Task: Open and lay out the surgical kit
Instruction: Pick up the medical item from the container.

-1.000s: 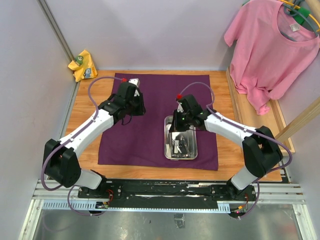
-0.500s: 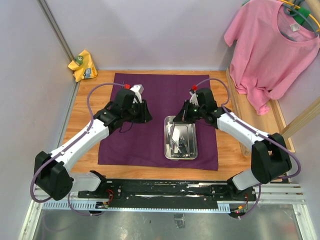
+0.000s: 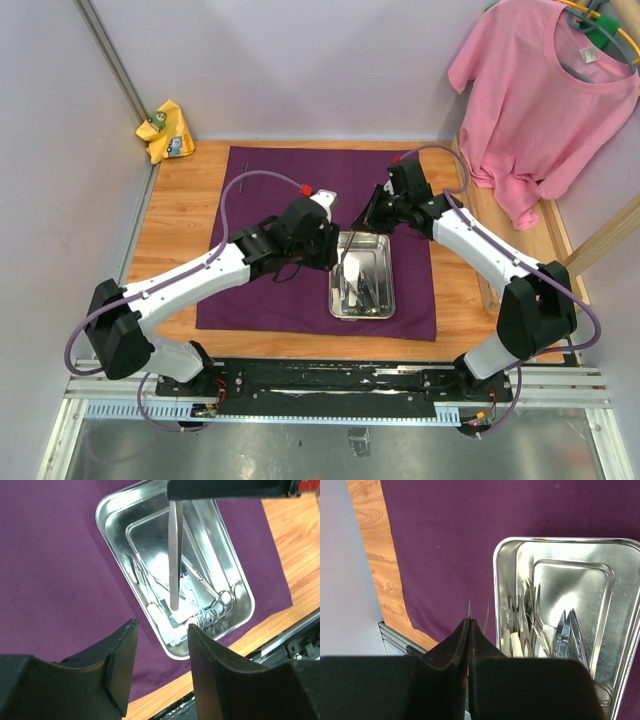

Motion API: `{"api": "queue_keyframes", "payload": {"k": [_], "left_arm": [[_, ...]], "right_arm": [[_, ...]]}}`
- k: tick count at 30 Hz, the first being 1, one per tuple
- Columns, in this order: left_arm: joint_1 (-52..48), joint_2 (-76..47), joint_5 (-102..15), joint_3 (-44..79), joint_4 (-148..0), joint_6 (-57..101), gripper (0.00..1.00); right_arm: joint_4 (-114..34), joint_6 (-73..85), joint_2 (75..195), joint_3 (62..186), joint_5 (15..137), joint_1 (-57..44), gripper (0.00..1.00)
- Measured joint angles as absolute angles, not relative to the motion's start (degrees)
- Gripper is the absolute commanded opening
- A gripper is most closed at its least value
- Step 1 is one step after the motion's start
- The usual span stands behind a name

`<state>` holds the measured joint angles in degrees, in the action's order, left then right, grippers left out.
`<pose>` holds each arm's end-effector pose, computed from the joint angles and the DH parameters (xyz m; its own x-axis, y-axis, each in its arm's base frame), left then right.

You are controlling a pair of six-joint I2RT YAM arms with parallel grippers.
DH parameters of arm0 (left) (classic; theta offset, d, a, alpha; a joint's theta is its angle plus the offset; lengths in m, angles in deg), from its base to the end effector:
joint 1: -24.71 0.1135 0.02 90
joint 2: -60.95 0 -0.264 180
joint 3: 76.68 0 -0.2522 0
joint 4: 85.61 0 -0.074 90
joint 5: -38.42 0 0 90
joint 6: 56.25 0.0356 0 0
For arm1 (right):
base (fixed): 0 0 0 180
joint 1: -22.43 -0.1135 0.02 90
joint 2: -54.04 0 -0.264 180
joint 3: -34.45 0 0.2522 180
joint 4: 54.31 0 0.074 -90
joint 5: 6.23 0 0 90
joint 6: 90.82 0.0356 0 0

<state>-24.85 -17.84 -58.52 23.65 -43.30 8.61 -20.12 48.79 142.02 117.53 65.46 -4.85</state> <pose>0.1997 -0.2277 0.3040 -0.6846 0.1531 -0.7127 0.4484 0.8593 -0.2461 0.3021 0.1684 0.2878 -0.8596 0.3703 -0.3521 0.0044 0.6945 0.7195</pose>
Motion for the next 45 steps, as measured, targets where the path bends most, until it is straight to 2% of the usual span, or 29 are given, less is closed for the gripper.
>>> {"api": "queue_keyframes", "payload": {"k": [11, 26, 30, 39, 41, 43, 45], "left_arm": [[-32.6, -24.5, -67.4, 19.0, -41.3, 9.3, 0.49], [-34.4, -31.3, -75.8, 17.2, -39.8, 10.2, 0.45], [-34.4, -32.2, -77.3, 17.1, -39.6, 10.3, 0.39], [-34.7, -33.6, -79.5, 16.2, -39.4, 10.7, 0.07], [-34.8, -33.7, -79.6, 16.0, -39.1, 10.7, 0.05], [-34.8, -33.9, -80.0, 16.0, -38.7, 10.7, 0.02], [-34.8, -34.0, -80.3, 16.0, -38.3, 10.8, 0.02]], "right_arm": [[-16.2, 52.0, 144.0, 119.2, 66.2, -4.9, 0.01], [-15.8, 53.6, 144.1, 120.1, 64.2, -5.0, 0.01], [-15.9, 53.9, 144.1, 120.1, 63.6, -5.0, 0.01], [-16.8, 54.5, 144.1, 120.1, 62.7, -5.3, 0.01], [-17.1, 54.5, 144.4, 120.1, 62.8, -5.5, 0.01], [-17.6, 54.5, 144.8, 120.1, 62.8, -5.8, 0.03], [-17.9, 54.5, 145.2, 120.1, 62.7, -5.9, 0.13]]}}
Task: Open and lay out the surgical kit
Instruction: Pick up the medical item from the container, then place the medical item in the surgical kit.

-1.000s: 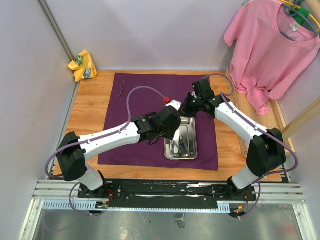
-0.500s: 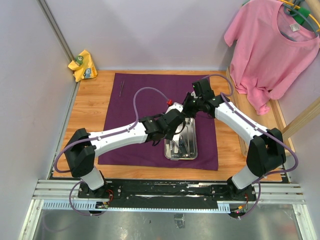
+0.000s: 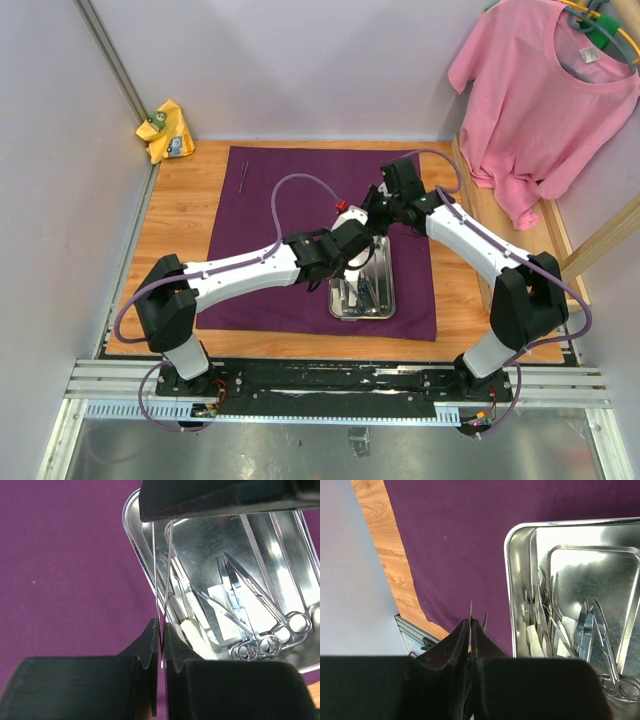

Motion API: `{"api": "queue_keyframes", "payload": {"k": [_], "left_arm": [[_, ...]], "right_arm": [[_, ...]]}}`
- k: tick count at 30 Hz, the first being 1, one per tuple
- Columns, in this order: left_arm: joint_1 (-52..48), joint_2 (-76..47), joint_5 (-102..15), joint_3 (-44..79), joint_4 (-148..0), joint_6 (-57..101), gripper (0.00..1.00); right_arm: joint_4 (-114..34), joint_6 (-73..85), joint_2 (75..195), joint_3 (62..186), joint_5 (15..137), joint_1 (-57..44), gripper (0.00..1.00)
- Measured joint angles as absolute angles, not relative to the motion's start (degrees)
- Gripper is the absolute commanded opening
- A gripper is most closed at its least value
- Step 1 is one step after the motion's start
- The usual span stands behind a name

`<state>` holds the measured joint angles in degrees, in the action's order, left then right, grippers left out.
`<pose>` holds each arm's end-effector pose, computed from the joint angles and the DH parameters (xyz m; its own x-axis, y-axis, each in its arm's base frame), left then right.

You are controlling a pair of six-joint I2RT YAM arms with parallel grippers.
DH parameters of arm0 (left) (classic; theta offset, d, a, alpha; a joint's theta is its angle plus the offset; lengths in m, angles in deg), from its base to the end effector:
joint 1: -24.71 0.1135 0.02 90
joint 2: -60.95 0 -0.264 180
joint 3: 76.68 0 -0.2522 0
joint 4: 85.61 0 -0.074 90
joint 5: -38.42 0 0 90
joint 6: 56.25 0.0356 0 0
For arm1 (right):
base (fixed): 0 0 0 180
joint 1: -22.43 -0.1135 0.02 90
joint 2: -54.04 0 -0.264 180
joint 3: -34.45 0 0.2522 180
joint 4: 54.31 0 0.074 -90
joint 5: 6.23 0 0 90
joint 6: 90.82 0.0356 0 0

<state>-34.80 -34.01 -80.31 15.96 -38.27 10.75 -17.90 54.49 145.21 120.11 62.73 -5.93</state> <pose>0.1940 -0.2957 0.2570 -0.6228 0.3825 -0.6825 0.4043 0.9042 0.1377 0.3074 0.1805 0.2816 -0.8924 0.3904 -0.2263 0.0973 0.6562 0.7483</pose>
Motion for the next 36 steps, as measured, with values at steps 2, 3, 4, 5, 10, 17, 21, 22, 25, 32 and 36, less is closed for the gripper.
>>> {"api": "queue_keyframes", "payload": {"k": [2, 3, 4, 5, 10, 17, 21, 22, 25, 32, 36], "left_arm": [[-34.8, -34.2, -80.5, 16.0, -38.1, 10.8, 0.01], [-34.8, -34.2, -80.5, 16.0, -38.0, 10.7, 0.01], [-34.8, -34.2, -80.5, 16.0, -37.9, 10.7, 0.01], [-34.8, -34.2, -80.5, 16.0, -37.9, 10.8, 0.01], [-35.3, -34.2, -80.6, 16.0, -38.2, 10.6, 0.01], [-35.7, -34.2, -81.5, 15.3, -38.2, 10.8, 0.0], [-35.3, -34.3, -82.4, 14.4, -38.2, 10.8, 0.0], [-35.3, -34.3, -82.6, 14.3, -38.2, 10.8, 0.0], [-34.9, -34.9, -82.8, 14.1, -38.1, 10.8, 0.0], [-22.7, -37.7, -80.0, 10.9, -38.3, 12.6, 0.0], [-11.5, -41.4, -77.7, 5.0, -39.5, 14.8, 0.0]], "right_arm": [[-18.0, 54.6, 145.6, 120.1, 62.6, -5.9, 0.28], [-18.1, 54.6, 145.8, 120.1, 62.5, -5.9, 0.38], [-18.1, 54.8, 145.9, 120.1, 62.4, -5.9, 0.44], [-18.1, 54.5, 146.0, 120.1, 62.3, -5.9, 0.49], [-18.4, 53.3, 145.9, 120.6, 61.5, -5.6, 0.7], [-17.0, 50.8, 141.8, 120.6, 60.7, 1.1, 0.89], [-16.2, 49.7, 138.0, 120.7, 59.1, 7.2, 0.9], [-16.0, 49.4, 137.5, 120.7, 58.7, 8.2, 0.9], [-15.2, 48.4, 136.2, 120.8, 57.7, 10.2, 0.91], [-13.8, 45.6, 130.4, 119.9, 56.7, 11.7, 0.91], [-13.3, 43.5, 125.7, 117.7, 55.9, 11.7, 0.91]]}}
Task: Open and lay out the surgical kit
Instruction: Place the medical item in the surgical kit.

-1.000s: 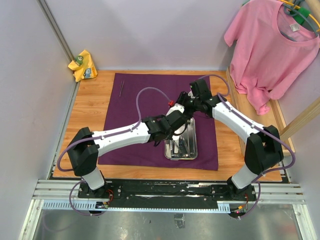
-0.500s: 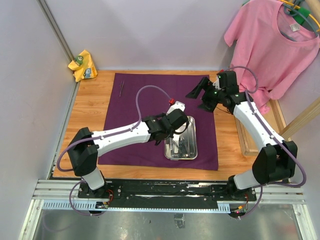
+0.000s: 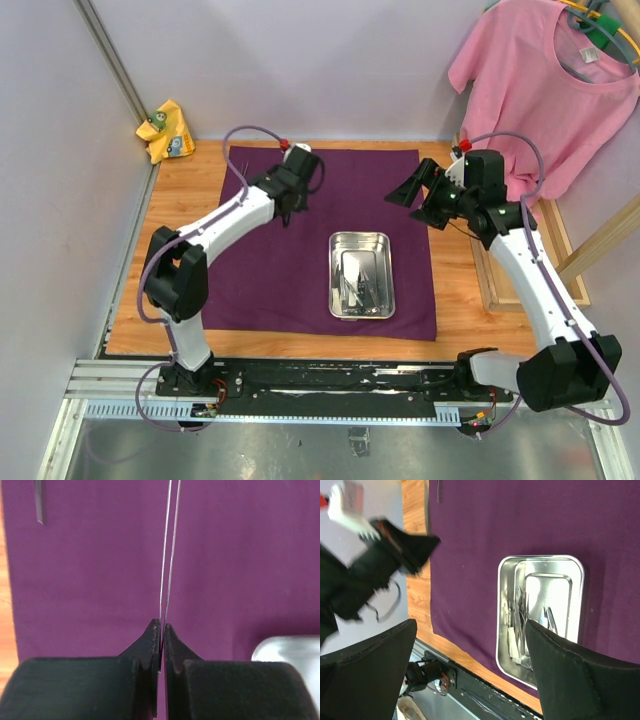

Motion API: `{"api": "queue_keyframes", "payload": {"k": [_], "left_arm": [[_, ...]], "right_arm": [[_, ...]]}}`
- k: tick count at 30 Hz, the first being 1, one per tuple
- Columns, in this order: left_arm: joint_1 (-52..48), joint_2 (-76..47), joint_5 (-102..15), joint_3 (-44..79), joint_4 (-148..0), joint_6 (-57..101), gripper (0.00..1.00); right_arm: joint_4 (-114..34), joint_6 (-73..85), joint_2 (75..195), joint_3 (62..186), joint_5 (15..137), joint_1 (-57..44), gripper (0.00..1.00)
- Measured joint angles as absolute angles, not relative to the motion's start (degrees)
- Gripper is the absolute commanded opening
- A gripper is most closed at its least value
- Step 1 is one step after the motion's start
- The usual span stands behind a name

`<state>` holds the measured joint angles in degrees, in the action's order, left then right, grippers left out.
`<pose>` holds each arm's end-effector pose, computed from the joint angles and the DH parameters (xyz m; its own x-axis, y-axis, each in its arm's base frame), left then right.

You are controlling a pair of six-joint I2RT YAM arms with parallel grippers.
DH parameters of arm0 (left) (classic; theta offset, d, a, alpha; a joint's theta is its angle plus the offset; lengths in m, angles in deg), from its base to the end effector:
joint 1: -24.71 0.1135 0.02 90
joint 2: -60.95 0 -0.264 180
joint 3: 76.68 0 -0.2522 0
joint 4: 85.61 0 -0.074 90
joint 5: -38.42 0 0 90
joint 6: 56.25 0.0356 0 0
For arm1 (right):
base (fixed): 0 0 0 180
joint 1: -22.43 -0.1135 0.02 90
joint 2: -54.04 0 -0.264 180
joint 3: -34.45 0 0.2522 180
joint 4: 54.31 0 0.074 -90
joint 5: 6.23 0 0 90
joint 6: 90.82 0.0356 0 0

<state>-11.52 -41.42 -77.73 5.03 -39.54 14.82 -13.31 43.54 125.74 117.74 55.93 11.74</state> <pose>0.3287 -0.2214 0.2721 -0.6840 0.1402 -0.7159 0.0855 0.9900 0.1122 0.2682 0.0675 0.3630 -0.7392 0.4896 -0.4625 -0.0657 0.6310 0.7730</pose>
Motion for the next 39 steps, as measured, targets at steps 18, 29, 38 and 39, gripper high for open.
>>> {"api": "queue_keyframes", "payload": {"k": [18, 29, 38, 39], "left_arm": [[11.2, -66.2, -64.3, -15.5, -41.6, 22.4, 0.0], [13.7, -70.4, -62.4, -20.4, -41.5, 24.5, 0.0], [13.9, -72.0, -62.2, -20.4, -40.8, 24.6, 0.0], [14.0, -72.0, -62.2, -20.4, -40.7, 24.6, 0.01]], "right_arm": [[-12.2, 37.2, 126.2, 111.8, 52.3, 11.7, 0.91], [-14.3, 37.1, 129.4, 111.1, 51.7, 11.7, 0.91], [-15.3, 37.2, 130.4, 111.1, 51.6, 11.6, 0.91], [-15.4, 37.2, 130.5, 111.1, 51.6, 11.6, 0.91]]}}
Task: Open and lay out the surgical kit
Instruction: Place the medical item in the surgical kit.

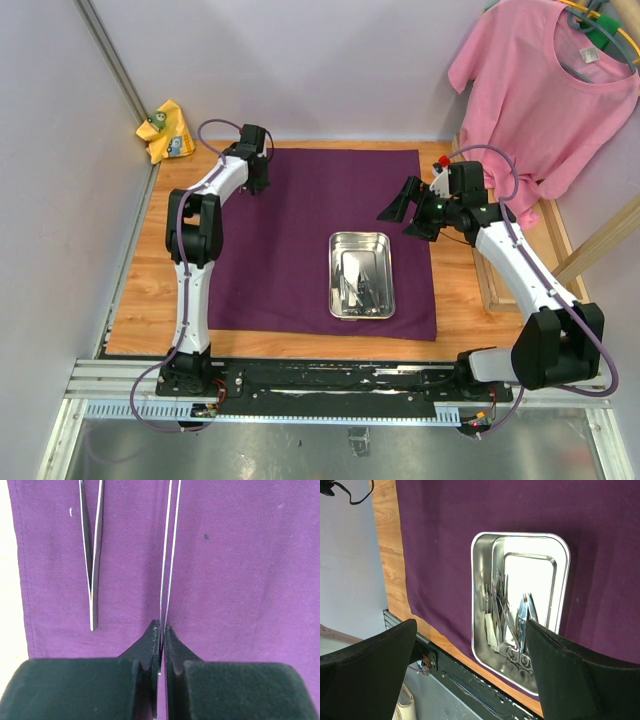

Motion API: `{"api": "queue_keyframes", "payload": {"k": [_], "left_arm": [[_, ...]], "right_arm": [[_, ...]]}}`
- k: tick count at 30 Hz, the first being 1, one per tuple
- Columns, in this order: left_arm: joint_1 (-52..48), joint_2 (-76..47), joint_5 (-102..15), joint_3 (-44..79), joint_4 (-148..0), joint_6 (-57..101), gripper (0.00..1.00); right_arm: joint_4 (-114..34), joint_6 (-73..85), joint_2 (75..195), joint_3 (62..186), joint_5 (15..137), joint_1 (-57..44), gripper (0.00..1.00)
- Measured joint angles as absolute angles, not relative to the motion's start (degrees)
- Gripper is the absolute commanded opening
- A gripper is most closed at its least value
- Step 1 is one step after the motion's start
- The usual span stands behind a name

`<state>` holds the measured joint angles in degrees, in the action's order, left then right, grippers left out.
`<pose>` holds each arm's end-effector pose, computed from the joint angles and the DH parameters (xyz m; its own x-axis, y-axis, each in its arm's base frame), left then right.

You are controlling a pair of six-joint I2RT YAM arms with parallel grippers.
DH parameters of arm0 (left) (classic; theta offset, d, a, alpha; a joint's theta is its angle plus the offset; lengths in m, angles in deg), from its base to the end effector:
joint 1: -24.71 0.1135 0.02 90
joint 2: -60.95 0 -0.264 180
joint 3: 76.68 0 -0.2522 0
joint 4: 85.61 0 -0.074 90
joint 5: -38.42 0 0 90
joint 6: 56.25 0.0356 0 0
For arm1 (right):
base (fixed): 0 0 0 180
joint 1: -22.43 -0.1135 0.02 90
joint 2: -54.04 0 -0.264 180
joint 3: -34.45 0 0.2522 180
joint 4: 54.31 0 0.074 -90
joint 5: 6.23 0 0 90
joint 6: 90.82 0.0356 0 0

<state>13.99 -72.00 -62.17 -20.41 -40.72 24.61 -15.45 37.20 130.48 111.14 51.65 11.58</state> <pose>0.5050 -0.0889 0.1780 -0.7981 -0.0078 -0.6024 -0.0504 0.9973 0.0539 0.2829 0.0735 0.3062 -0.8323 0.3716 -0.4112 -0.0696 0.6660 0.7427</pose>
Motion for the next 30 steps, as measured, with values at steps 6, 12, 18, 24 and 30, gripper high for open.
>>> {"api": "queue_keyframes", "payload": {"k": [6, 12, 18, 24, 30], "left_arm": [[14.4, -72.2, -62.2, -20.4, -40.3, 24.7, 0.07], [14.5, -72.4, -62.2, -20.7, -39.9, 24.9, 0.2], [14.5, -72.4, -62.1, -20.7, -39.8, 25.2, 0.25], [14.5, -72.4, -62.1, -20.7, -39.8, 25.4, 0.25], [14.5, -72.4, -62.2, -20.7, -39.8, 25.4, 0.26]], "right_arm": [[-16.1, 37.3, 130.8, 111.1, 51.6, 11.4, 0.91], [-16.3, 37.5, 130.8, 111.1, 51.6, 11.2, 0.91], [-16.3, 37.7, 130.9, 111.1, 51.6, 10.9, 0.91], [-16.4, 37.7, 130.9, 111.1, 51.7, 10.9, 0.91], [-16.5, 37.7, 130.9, 111.1, 51.7, 10.8, 0.91]]}}
